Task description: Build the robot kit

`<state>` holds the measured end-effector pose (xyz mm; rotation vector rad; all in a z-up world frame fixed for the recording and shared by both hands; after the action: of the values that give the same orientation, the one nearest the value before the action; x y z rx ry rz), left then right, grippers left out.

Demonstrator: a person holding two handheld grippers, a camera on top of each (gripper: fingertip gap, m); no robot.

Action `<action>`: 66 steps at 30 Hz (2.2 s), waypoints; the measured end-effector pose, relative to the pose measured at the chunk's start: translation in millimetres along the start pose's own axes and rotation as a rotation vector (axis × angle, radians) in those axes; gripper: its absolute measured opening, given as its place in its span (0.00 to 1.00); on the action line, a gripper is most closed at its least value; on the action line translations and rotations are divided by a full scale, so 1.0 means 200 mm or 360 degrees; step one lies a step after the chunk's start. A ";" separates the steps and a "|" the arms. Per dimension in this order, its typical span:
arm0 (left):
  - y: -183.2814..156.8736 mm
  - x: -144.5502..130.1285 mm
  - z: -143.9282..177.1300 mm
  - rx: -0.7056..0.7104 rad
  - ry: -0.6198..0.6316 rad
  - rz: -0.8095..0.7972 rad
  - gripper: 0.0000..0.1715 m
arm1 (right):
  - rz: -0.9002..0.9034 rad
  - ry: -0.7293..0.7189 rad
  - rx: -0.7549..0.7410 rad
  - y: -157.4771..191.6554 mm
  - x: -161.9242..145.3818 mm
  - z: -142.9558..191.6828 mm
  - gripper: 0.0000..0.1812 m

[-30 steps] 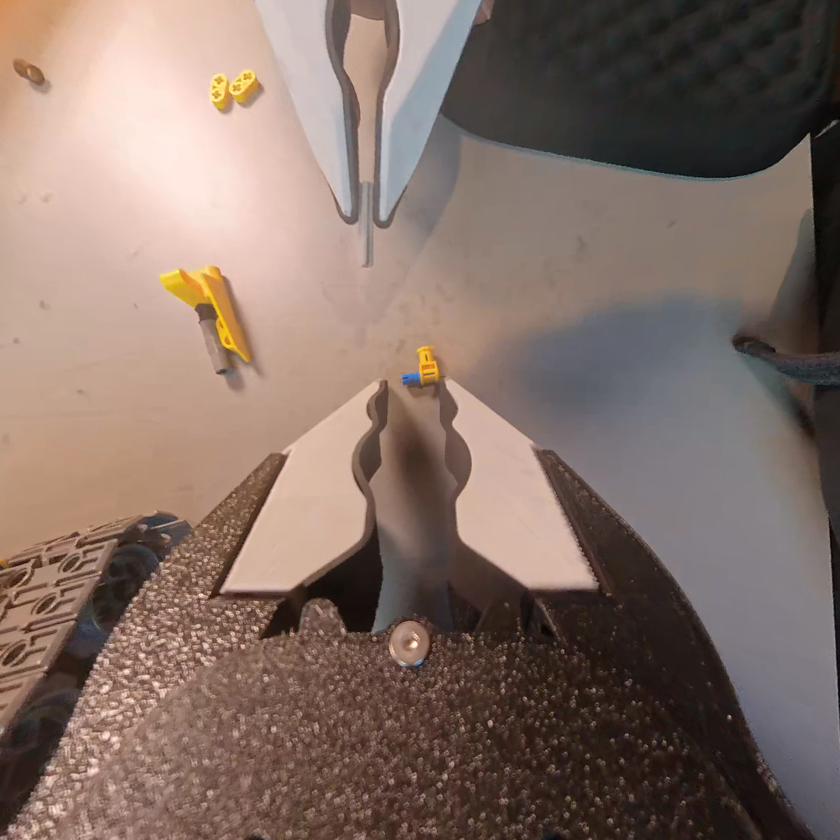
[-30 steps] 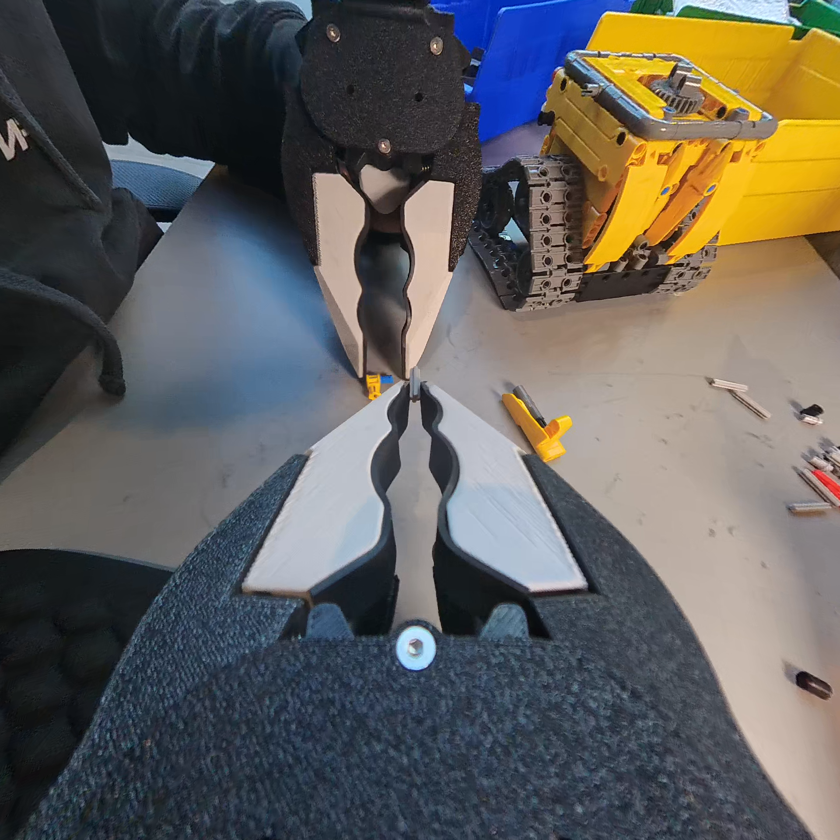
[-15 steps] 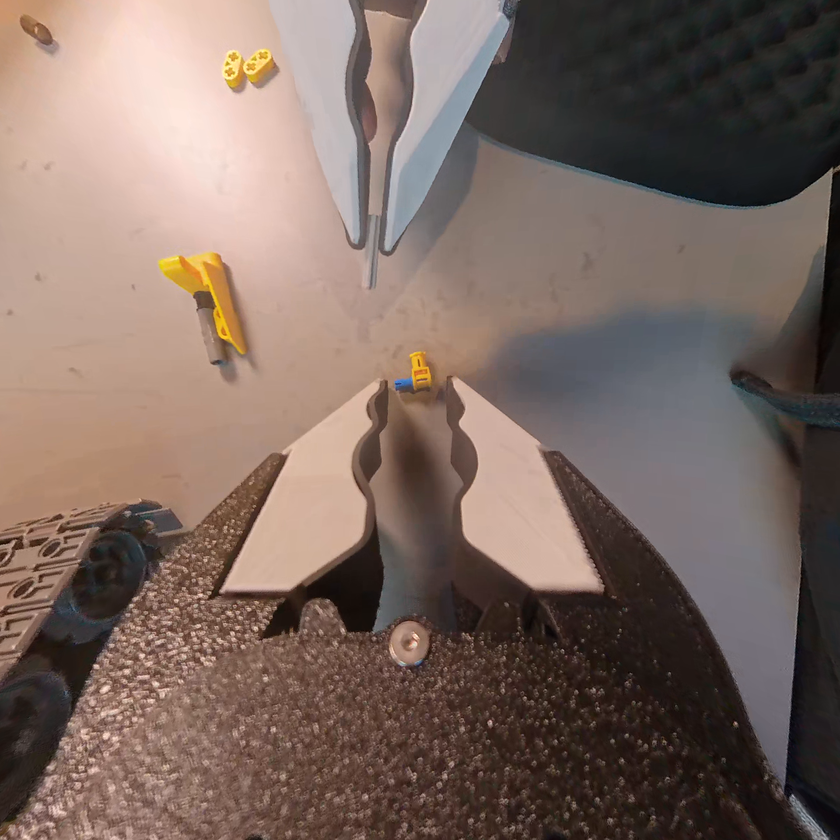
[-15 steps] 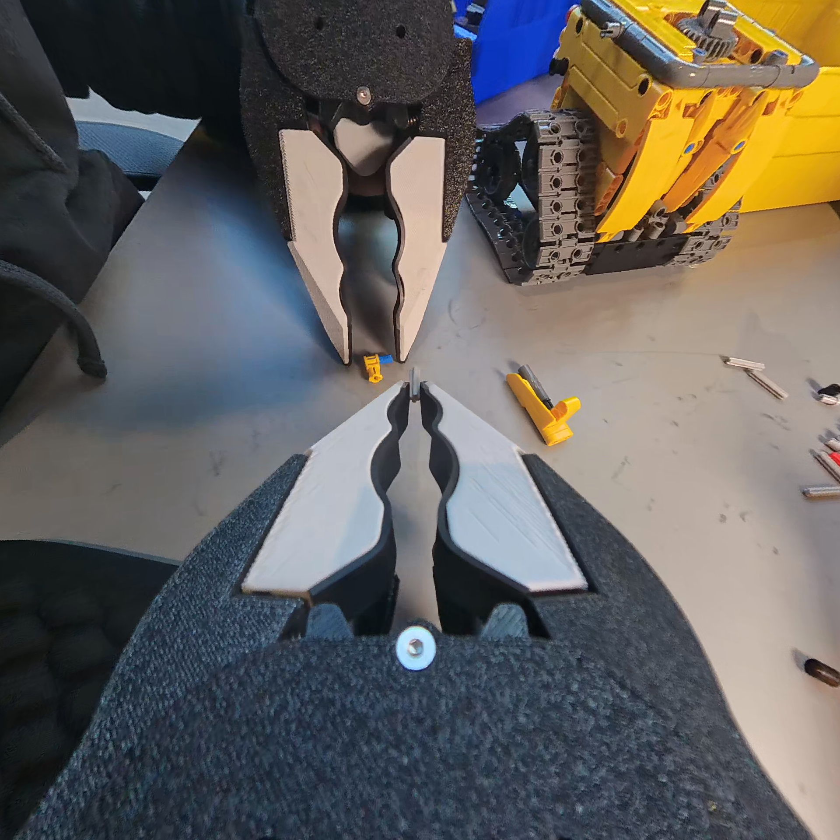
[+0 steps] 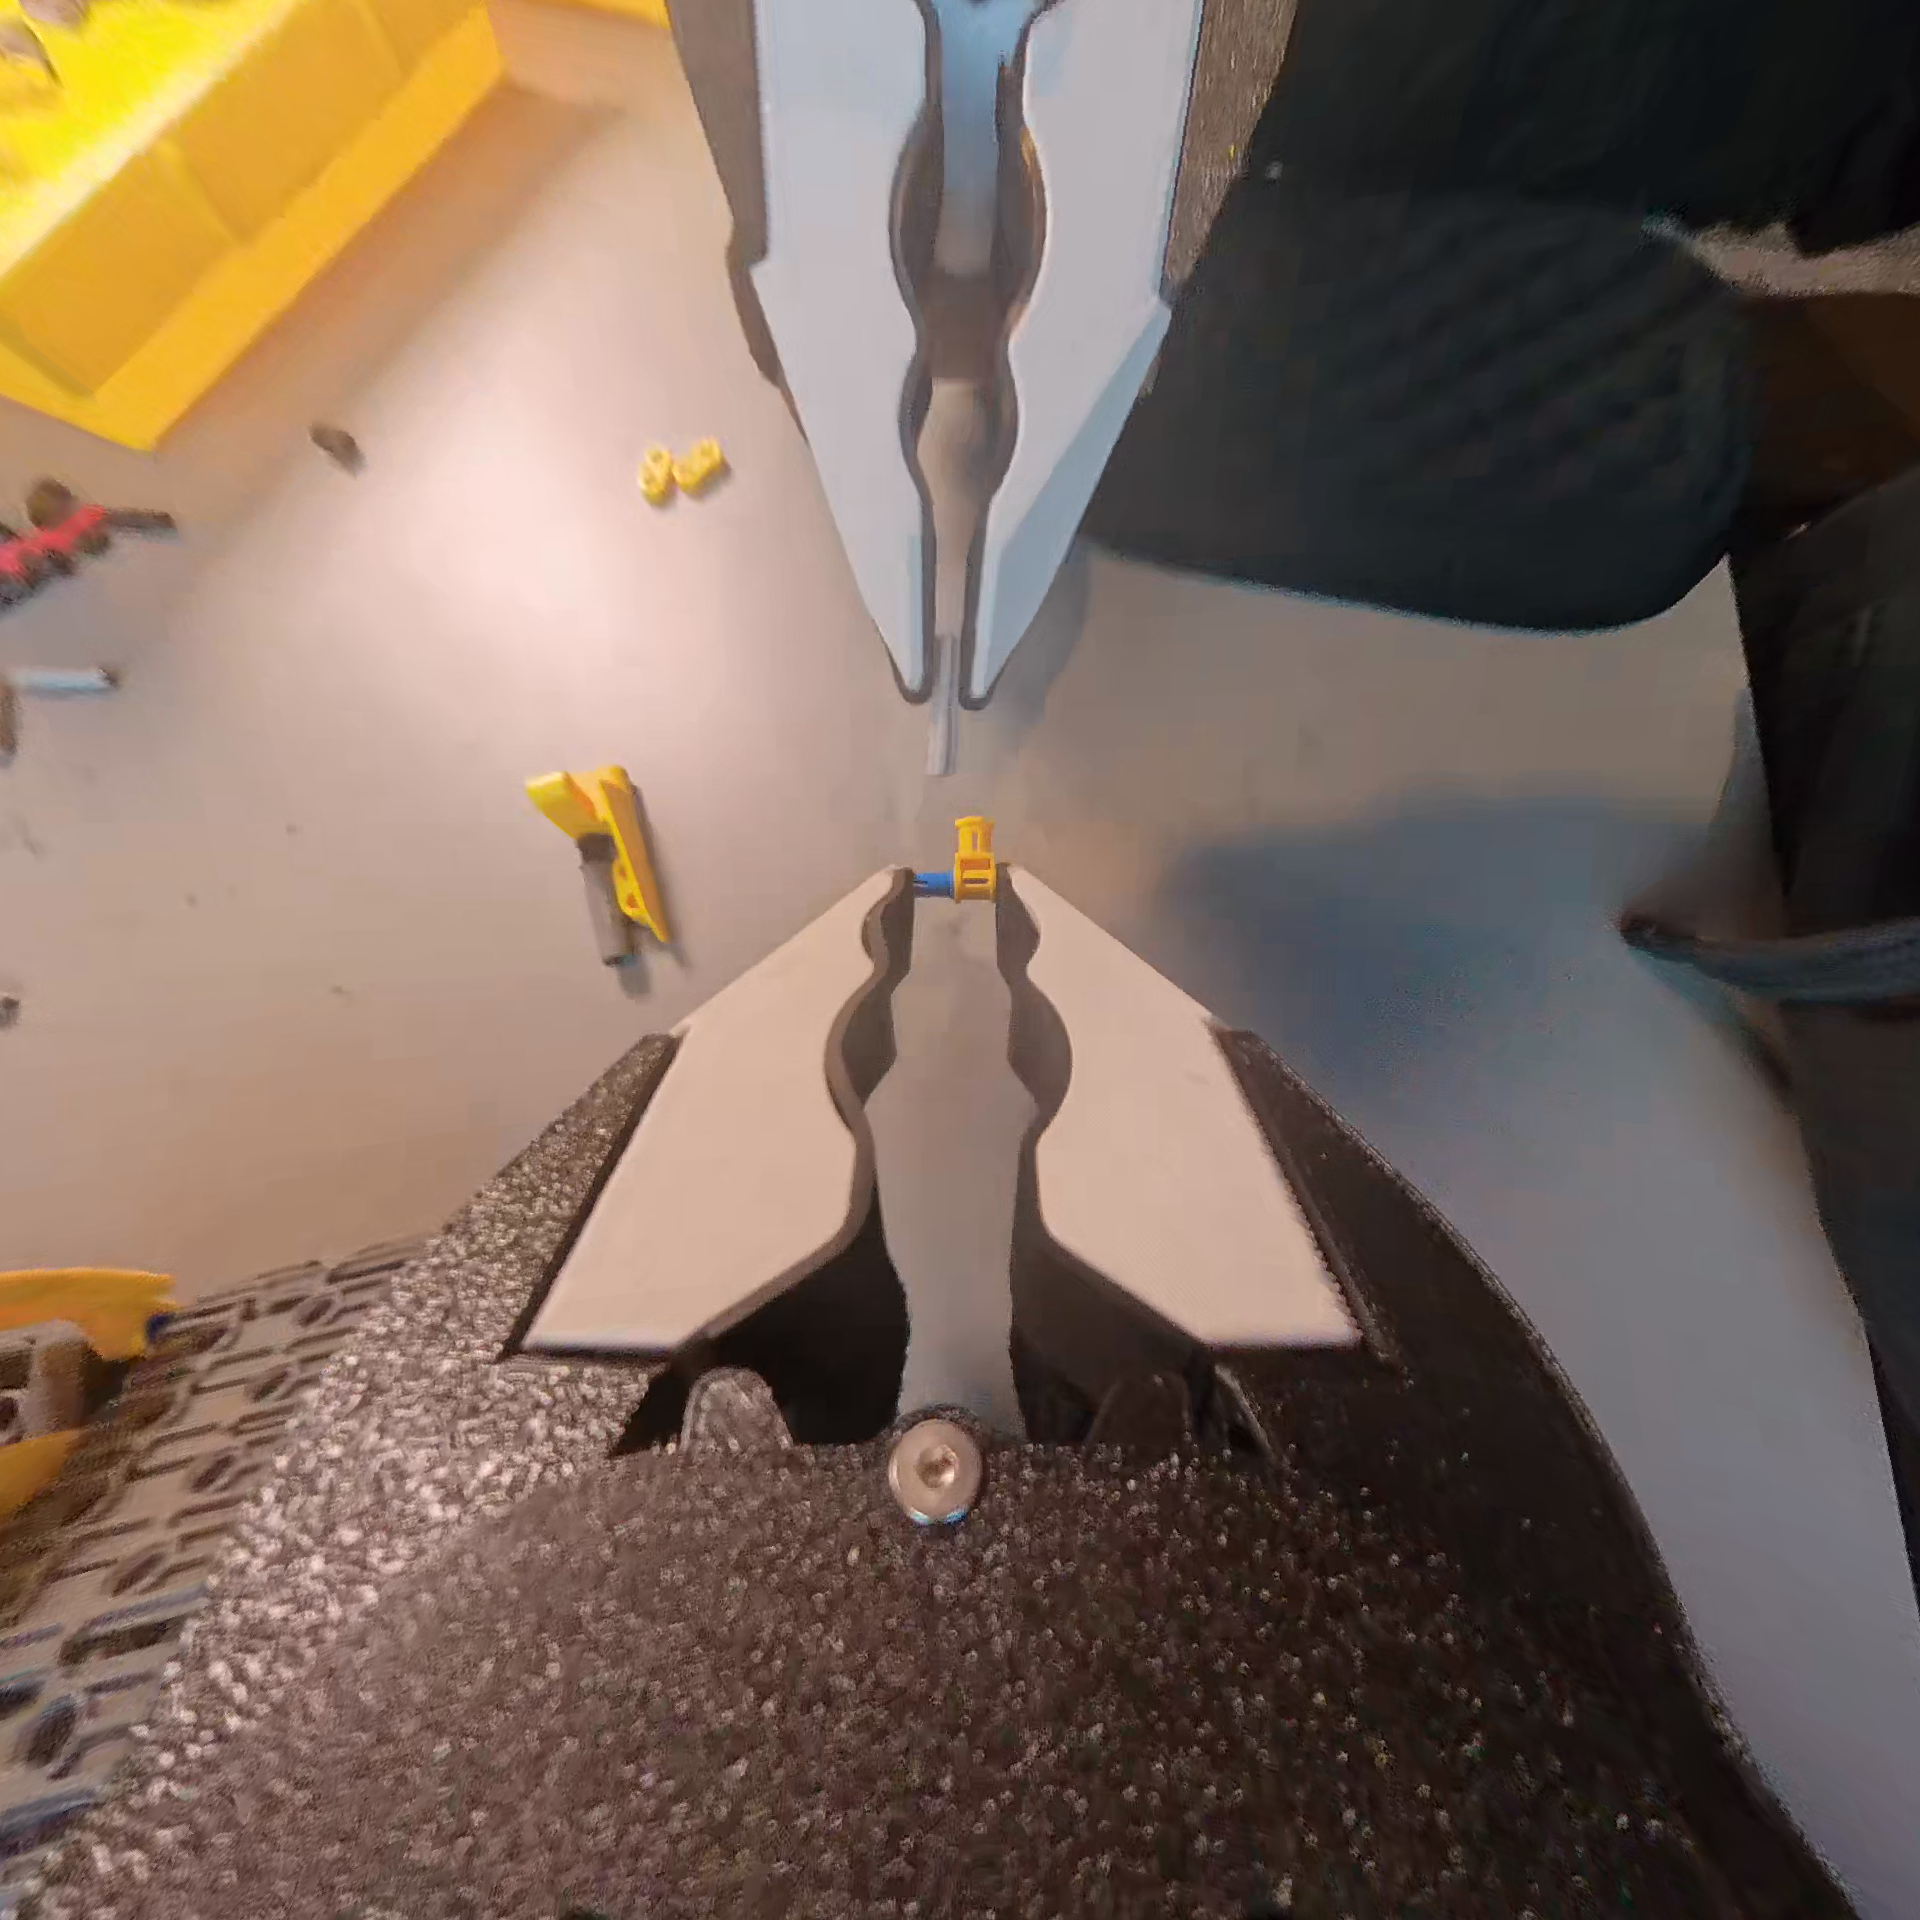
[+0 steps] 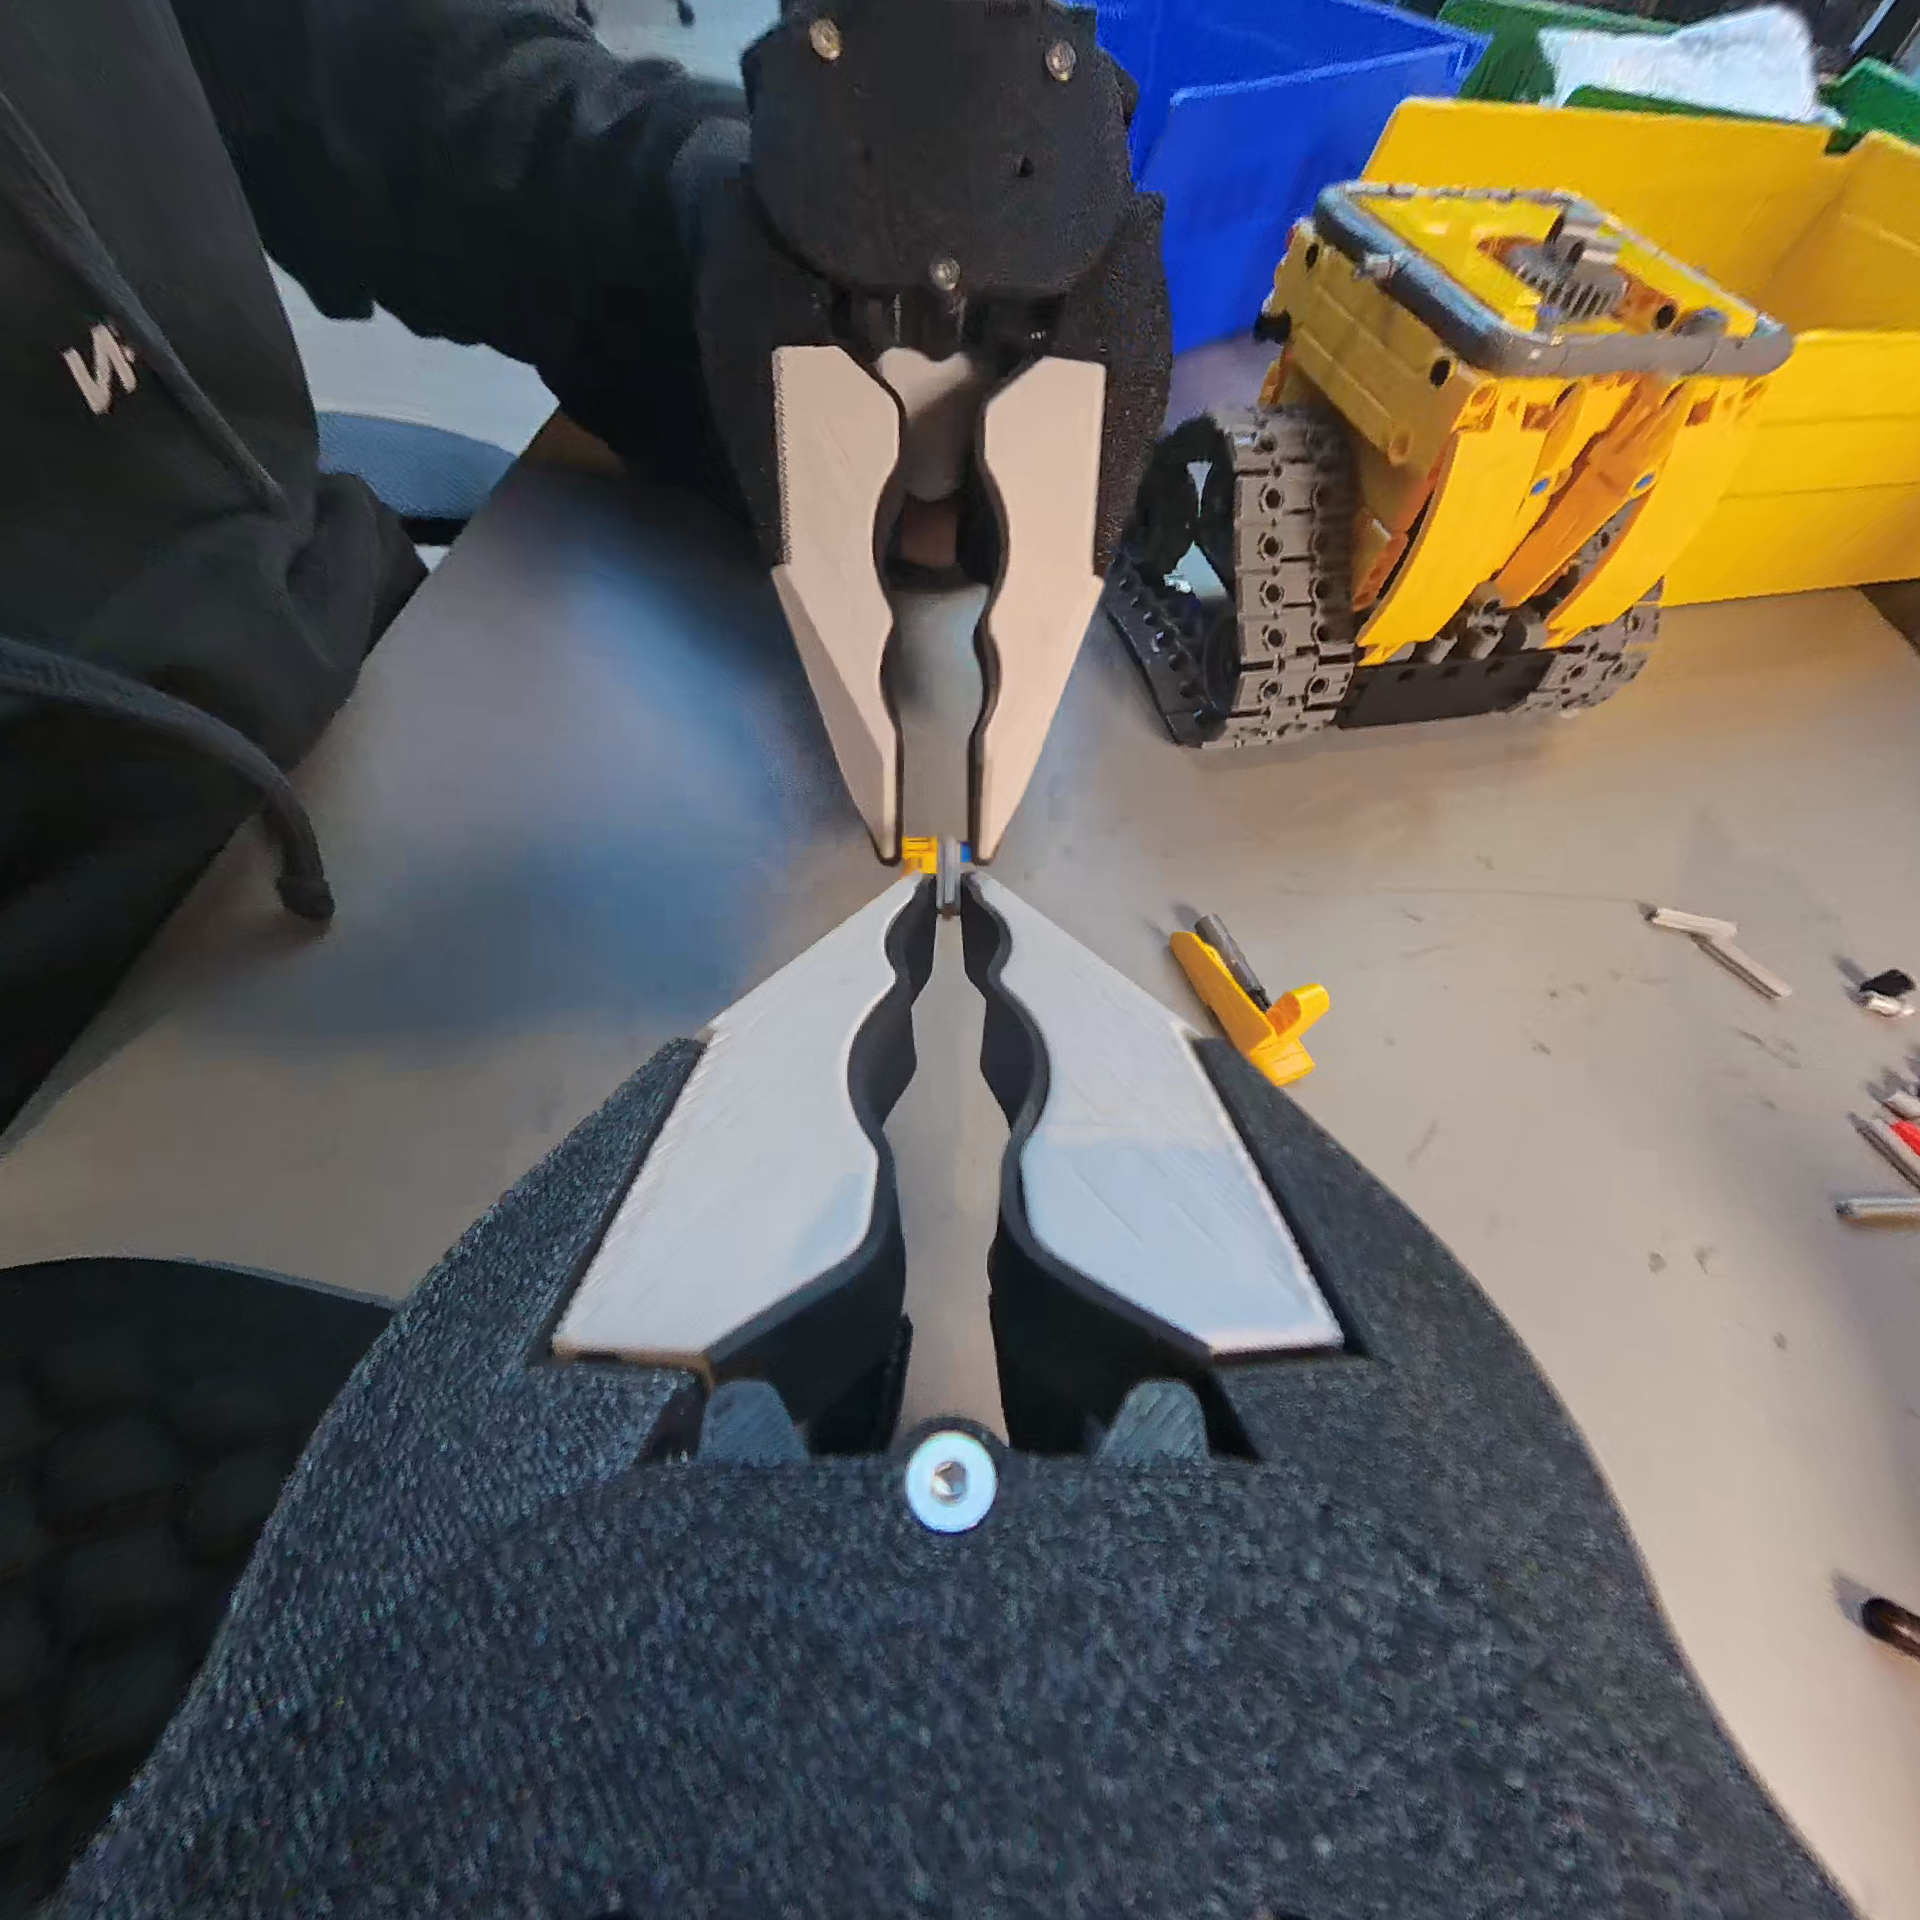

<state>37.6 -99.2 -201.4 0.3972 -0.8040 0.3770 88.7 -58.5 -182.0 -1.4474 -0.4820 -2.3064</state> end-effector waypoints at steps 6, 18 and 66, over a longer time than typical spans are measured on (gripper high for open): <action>0.06 0.05 0.03 0.0018 -0.0201 0.0018 0.08 | -0.0007 -0.0035 -0.0009 -0.01 0.02 0.02 0.02; 0.05 0.05 0.04 0.0019 -0.0211 0.0021 0.08 | 0.0003 -0.0001 -0.0014 0.00 0.01 0.01 0.02; 0.23 0.23 0.22 -0.0103 -0.0998 0.0916 0.08 | 0.0630 -0.0369 -0.0844 -0.06 0.32 0.04 0.22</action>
<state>18.5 -72.5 -128.9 0.2126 -1.5480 0.7783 62.8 -52.9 -121.1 -1.8572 0.3681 -2.0305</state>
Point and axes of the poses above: each gripper's, where its closed fingertips meet, z back along the fingers, x out of its top, y = z × x across the jaws, the point moved 3 cm from there along z, back along the fingers, and after that the axes turned 12 degrees about -z, right-handed, at the moved point
